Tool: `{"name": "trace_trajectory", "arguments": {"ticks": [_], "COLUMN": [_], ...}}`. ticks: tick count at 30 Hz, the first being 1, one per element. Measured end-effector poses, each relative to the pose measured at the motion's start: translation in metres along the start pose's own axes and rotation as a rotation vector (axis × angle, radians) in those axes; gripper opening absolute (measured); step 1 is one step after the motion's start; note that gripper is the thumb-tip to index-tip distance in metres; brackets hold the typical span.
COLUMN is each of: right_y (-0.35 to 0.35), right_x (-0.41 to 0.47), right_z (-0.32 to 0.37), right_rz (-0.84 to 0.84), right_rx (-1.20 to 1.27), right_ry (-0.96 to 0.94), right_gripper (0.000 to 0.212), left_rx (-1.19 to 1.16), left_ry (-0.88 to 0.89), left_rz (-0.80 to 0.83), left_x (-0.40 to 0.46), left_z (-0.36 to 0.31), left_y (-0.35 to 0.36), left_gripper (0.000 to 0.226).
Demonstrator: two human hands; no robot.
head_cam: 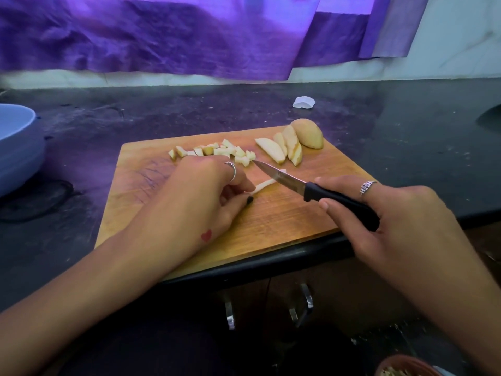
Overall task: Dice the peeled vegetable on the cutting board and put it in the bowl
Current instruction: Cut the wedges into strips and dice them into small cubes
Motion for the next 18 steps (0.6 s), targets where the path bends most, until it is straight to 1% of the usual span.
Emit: {"name": "trace_trajectory", "arguments": {"ticks": [2, 5, 7, 9, 11, 15, 18], "right_y": [0.002, 0.003, 0.002, 0.002, 0.003, 0.008, 0.012], "right_x": [0.001, 0.001, 0.001, 0.000, -0.002, -0.009, -0.010], "right_z": [-0.001, -0.003, -0.003, -0.002, -0.002, 0.004, 0.008], "right_rz": [0.050, 0.084, 0.051, -0.028, -0.069, -0.043, -0.055], "right_rx": [-0.008, -0.014, -0.039, -0.034, 0.036, 0.111, 0.033], "right_ry": [-0.005, -0.029, -0.046, -0.055, -0.041, -0.036, -0.066], "right_gripper": [0.031, 0.033, 0.030, 0.023, 0.025, 0.028, 0.028], "left_rx": [-0.015, -0.016, -0.021, -0.023, -0.029, -0.026, -0.030], "left_ry": [-0.006, 0.005, 0.005, 0.007, 0.019, 0.036, 0.037], "left_rz": [-0.003, -0.015, -0.005, 0.005, -0.005, -0.022, -0.020], "left_x": [0.000, 0.000, 0.000, -0.001, -0.002, -0.001, -0.001], "left_z": [0.001, 0.001, -0.001, -0.001, -0.001, 0.001, 0.002], "left_y": [0.001, 0.001, 0.001, 0.000, 0.000, 0.002, 0.002], "left_gripper": [0.015, 0.014, 0.014, 0.015, 0.015, 0.014, 0.014]}}
Point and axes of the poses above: each hand's wrist, its own x-axis towards the middle knuckle, its own y-axis out of the palm, z = x × y, the point moved 2 cm from there along x, towards the middle knuckle, and after that the axes turned 13 degrees about -z, right-handed, at the moved point
